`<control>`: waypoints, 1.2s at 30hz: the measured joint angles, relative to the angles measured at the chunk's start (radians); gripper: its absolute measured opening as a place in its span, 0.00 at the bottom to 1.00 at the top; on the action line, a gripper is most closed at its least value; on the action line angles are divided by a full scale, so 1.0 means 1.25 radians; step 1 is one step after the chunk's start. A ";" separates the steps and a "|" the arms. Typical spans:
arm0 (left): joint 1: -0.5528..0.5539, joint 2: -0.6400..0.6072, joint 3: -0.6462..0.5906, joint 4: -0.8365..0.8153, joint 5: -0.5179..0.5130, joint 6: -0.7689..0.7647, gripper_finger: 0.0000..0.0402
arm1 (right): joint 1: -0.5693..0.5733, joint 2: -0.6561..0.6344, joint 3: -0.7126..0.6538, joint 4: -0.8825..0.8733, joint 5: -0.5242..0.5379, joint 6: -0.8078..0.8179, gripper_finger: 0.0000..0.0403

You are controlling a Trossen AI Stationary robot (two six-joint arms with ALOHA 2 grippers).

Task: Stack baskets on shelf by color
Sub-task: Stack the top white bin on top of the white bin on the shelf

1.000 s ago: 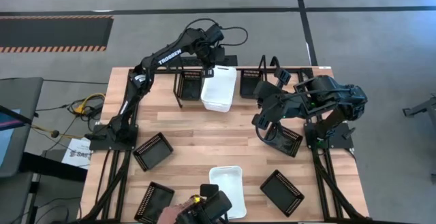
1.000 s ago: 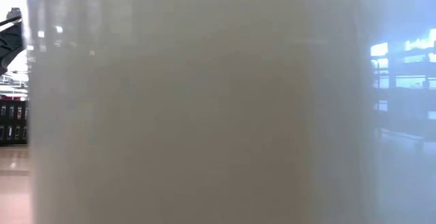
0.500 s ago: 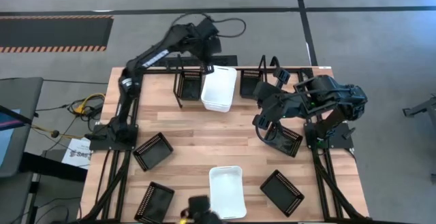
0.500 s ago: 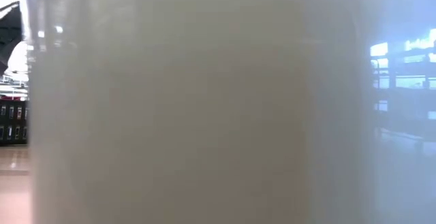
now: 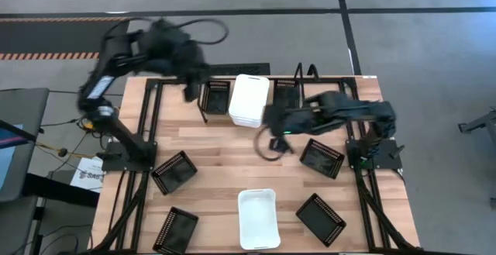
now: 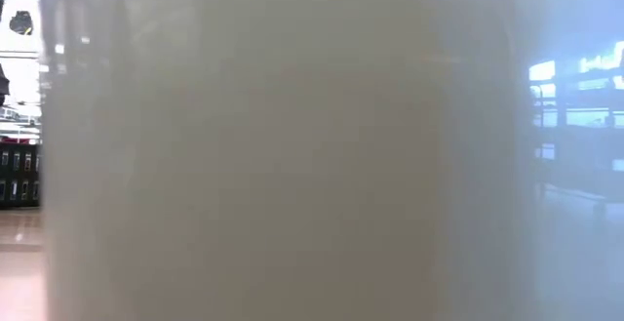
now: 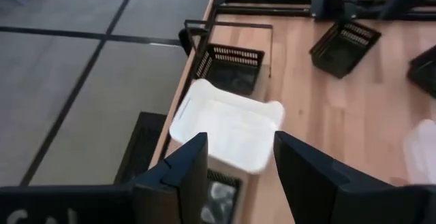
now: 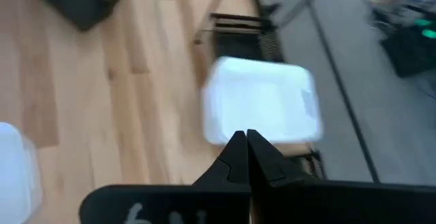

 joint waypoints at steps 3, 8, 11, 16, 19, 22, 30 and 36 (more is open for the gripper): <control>-0.081 -0.052 0.000 -0.047 -0.083 -0.070 0.39 | -0.028 0.065 -0.001 0.054 -0.061 -0.071 0.00; -0.221 -0.131 -0.032 -0.077 -0.191 -0.191 0.39 | -0.080 0.175 -0.001 0.224 -0.273 -0.152 0.00; -0.296 -0.176 -0.074 -0.074 -0.205 -0.248 0.39 | -0.100 0.241 -0.001 0.315 -0.398 -0.185 0.00; -0.388 -0.240 -0.184 -0.077 -0.302 -0.332 0.39 | -0.124 0.320 -0.001 0.328 -0.494 -0.157 0.00; -0.417 -0.282 -0.261 -0.075 -0.322 -0.374 0.39 | -0.129 0.354 -0.001 0.303 -0.493 -0.144 0.00; -0.430 -0.312 -0.333 -0.075 -0.340 -0.413 0.39 | -0.131 0.375 -0.001 0.250 -0.475 -0.144 0.00; -0.432 -0.357 -0.488 -0.062 -0.371 -0.490 0.39 | -0.166 0.379 -0.001 0.183 -0.409 -0.145 0.00; -0.433 -0.359 -0.578 -0.059 -0.367 -0.549 0.39 | -0.211 0.373 -0.001 0.216 -0.421 -0.151 0.00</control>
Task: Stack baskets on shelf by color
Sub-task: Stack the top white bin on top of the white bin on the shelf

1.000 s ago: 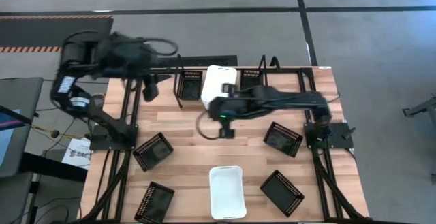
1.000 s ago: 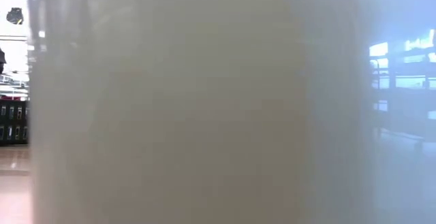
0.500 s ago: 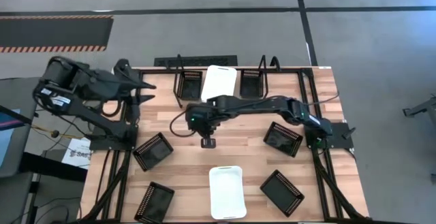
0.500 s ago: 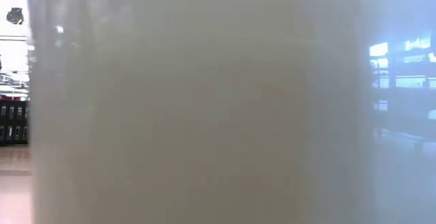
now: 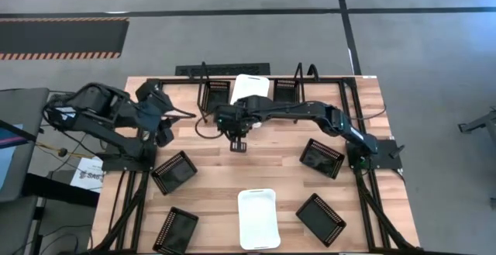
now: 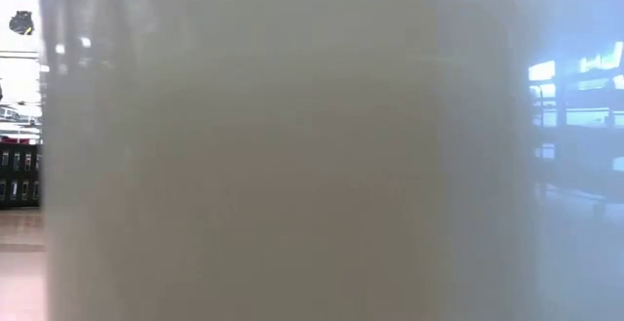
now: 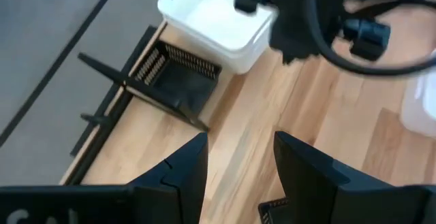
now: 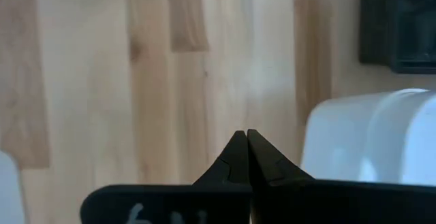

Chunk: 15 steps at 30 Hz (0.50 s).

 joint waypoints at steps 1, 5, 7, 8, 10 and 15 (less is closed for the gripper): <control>0.000 0.000 -0.010 0.000 0.000 -0.008 0.39 | -0.004 0.001 0.000 0.008 -0.011 -0.005 0.00; -0.001 0.000 -0.040 0.004 0.000 -0.041 0.39 | -0.002 0.005 0.000 0.033 -0.052 -0.011 0.00; -0.001 0.000 -0.048 0.008 0.000 -0.056 0.39 | 0.002 0.006 0.000 0.037 -0.054 -0.015 0.00; -0.001 0.000 -0.052 0.013 0.000 -0.060 0.39 | 0.004 0.006 0.000 0.037 -0.054 -0.015 0.00; -0.001 -0.001 -0.054 0.020 0.000 -0.063 0.39 | 0.007 0.006 0.000 0.037 -0.050 -0.016 0.00; -0.001 0.000 -0.054 0.052 0.000 -0.054 0.39 | 0.008 0.005 -0.053 0.049 0.013 -0.015 0.00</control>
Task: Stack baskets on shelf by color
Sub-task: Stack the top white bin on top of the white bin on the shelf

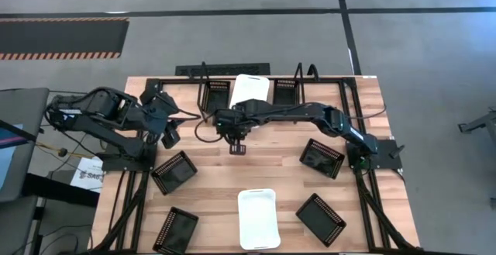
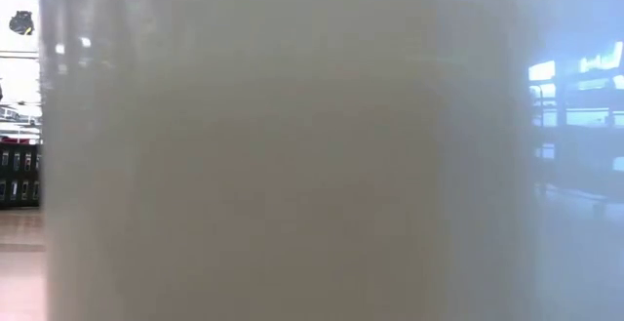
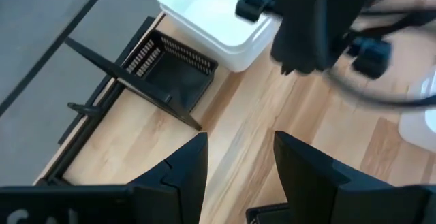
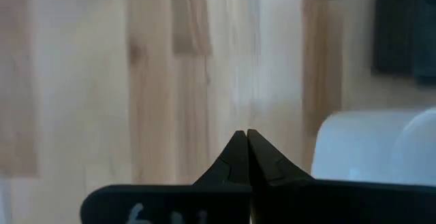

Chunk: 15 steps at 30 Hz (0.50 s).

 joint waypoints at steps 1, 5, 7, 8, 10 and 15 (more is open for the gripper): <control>0.000 0.000 0.000 0.000 0.000 0.000 0.39 | 0.000 0.001 -0.017 -0.003 -0.002 0.000 0.00; 0.000 0.000 0.000 0.000 0.000 0.000 0.39 | 0.001 0.001 -0.096 0.009 -0.024 -0.002 0.00; 0.000 0.000 0.000 0.000 0.000 0.002 0.39 | 0.002 0.001 -0.127 0.011 -0.039 -0.002 0.00; 0.000 0.000 0.000 0.000 0.000 0.002 0.39 | 0.002 0.001 -0.135 0.010 -0.040 -0.002 0.00; 0.000 0.000 0.000 0.000 0.000 0.003 0.39 | -0.002 0.001 -0.144 0.014 -0.043 -0.005 0.00; 0.000 0.000 0.000 0.001 0.000 0.001 0.39 | -0.015 -0.001 -0.145 0.014 -0.043 -0.021 0.00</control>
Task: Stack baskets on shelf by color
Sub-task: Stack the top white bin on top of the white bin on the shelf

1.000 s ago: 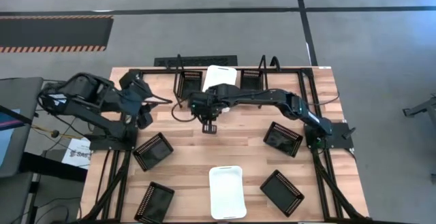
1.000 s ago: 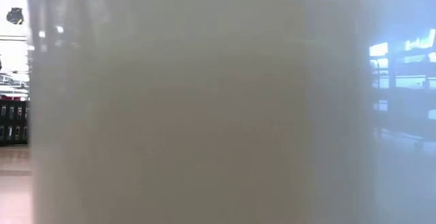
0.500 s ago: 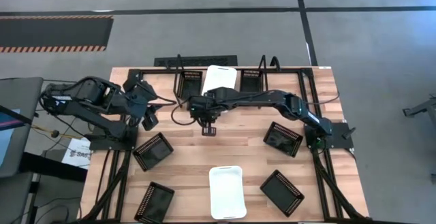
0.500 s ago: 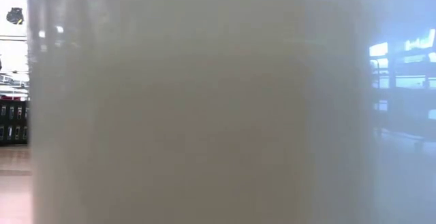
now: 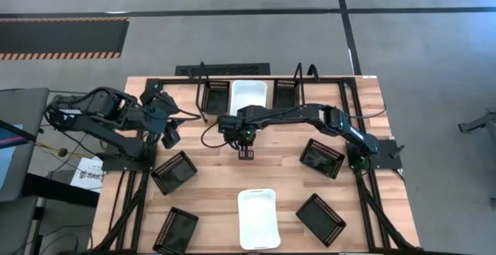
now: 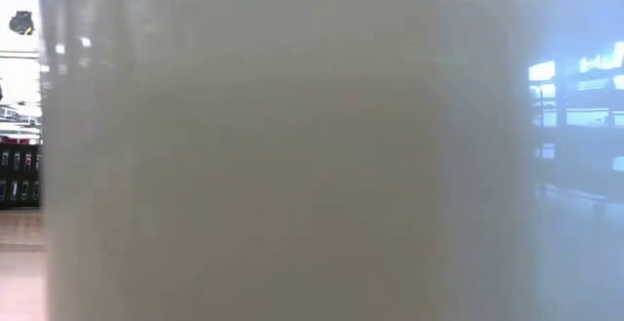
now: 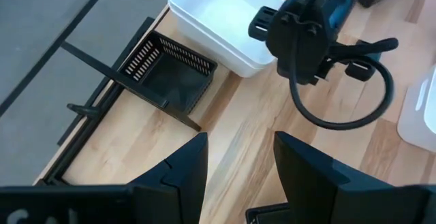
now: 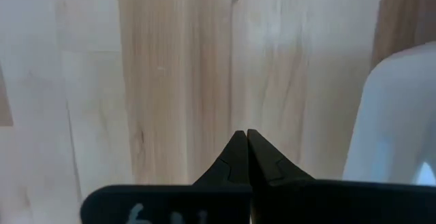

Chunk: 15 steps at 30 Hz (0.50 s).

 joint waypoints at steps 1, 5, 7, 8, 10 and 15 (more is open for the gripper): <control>0.000 0.000 0.000 0.000 0.000 -0.001 0.39 | -0.004 -0.004 0.000 -0.004 0.000 -0.001 0.00; 0.000 0.000 0.000 0.001 0.000 -0.002 0.39 | -0.025 -0.029 -0.001 -0.007 0.016 -0.017 0.00; 0.000 0.000 0.000 0.002 0.000 -0.003 0.39 | -0.037 -0.047 -0.001 -0.013 0.025 -0.021 0.00; 0.000 0.000 0.000 0.002 0.000 -0.003 0.39 | -0.042 -0.057 -0.001 -0.011 0.025 -0.021 0.00; 0.000 0.000 0.000 0.003 -0.001 -0.003 0.39 | -0.052 -0.079 -0.001 -0.011 0.027 -0.021 0.00; 0.000 0.000 0.000 0.003 -0.001 -0.004 0.39 | -0.060 -0.126 -0.001 0.007 0.027 -0.021 0.00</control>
